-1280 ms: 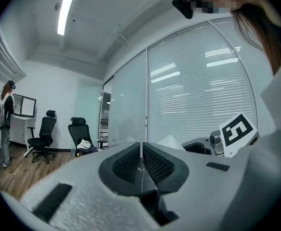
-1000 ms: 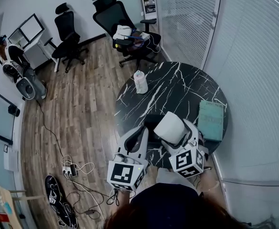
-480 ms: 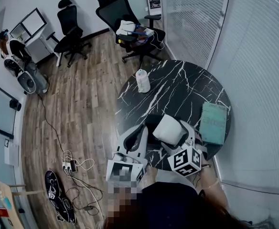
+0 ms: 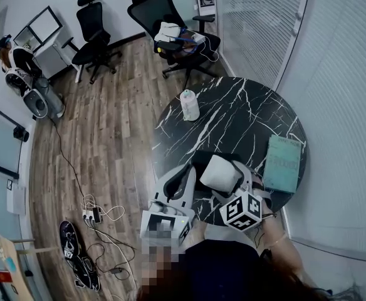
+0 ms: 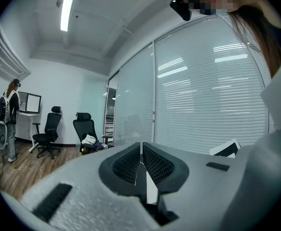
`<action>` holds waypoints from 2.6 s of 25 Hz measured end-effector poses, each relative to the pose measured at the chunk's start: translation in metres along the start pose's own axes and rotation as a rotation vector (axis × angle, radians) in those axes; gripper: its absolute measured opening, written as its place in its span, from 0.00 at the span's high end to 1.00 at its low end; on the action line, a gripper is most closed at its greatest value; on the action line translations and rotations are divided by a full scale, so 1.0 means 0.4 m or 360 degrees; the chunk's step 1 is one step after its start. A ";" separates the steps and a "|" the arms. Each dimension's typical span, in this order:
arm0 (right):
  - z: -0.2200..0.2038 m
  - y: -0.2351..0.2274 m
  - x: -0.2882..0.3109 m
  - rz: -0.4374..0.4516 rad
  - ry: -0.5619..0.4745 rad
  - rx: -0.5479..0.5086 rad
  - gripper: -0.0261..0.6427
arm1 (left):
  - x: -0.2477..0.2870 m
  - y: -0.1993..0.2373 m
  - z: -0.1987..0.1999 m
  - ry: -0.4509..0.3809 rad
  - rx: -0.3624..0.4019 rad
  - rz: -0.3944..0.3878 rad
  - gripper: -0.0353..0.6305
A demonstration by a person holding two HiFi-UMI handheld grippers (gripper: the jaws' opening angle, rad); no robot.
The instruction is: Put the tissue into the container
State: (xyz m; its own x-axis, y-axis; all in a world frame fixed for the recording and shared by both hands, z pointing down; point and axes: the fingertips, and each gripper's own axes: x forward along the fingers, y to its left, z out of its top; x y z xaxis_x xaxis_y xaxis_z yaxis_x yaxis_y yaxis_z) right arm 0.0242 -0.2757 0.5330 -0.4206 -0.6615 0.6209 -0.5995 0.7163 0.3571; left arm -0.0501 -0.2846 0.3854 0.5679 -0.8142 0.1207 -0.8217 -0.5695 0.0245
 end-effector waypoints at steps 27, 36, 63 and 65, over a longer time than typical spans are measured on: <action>-0.105 0.083 0.155 0.0270 0.0190 -0.0279 0.31 | 0.008 0.052 -0.038 0.0065 -0.0020 0.0073 0.89; -0.130 0.095 0.184 0.0381 0.0242 -0.0329 0.31 | 0.012 0.070 -0.054 0.0100 -0.0049 0.0115 0.89; -0.179 0.136 0.232 0.0641 0.0356 -0.0422 0.31 | 0.055 0.091 -0.093 0.0202 -0.0087 0.0135 0.89; -0.179 0.138 0.231 0.0658 0.0354 -0.0421 0.31 | 0.057 0.088 -0.094 0.0208 -0.0086 0.0130 0.89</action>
State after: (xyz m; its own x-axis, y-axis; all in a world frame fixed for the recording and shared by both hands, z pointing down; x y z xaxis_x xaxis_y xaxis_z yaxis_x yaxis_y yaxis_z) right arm 0.0010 -0.2815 0.6599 -0.4134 -0.2701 0.8696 -0.2103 0.9575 0.1974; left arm -0.0680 -0.3190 0.4263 0.4907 -0.8339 0.2526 -0.8683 -0.4920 0.0623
